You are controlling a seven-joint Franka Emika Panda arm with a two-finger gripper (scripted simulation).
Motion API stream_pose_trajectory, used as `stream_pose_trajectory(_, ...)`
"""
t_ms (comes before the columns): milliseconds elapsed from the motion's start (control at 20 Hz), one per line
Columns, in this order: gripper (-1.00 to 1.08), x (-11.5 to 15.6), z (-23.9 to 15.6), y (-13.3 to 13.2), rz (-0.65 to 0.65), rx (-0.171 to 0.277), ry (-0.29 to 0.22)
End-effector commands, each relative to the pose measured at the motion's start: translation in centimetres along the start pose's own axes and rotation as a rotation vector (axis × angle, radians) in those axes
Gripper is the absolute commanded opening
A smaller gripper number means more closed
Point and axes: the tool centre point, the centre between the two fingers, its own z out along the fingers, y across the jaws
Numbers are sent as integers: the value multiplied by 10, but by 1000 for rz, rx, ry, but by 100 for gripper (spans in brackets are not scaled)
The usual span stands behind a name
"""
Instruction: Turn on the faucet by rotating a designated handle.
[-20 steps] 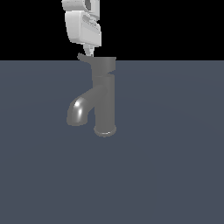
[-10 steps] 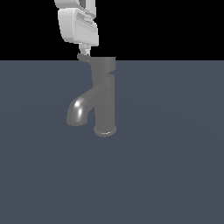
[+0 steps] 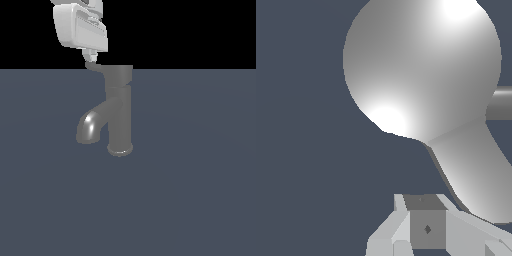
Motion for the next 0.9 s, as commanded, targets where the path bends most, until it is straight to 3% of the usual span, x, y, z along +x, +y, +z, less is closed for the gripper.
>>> stream_pose_trajectory(0, -100, 0, 0, 0, 0, 0, 1)
stream_pose_trajectory(850, -100, 21, -1, 50, -6, -5, 2)
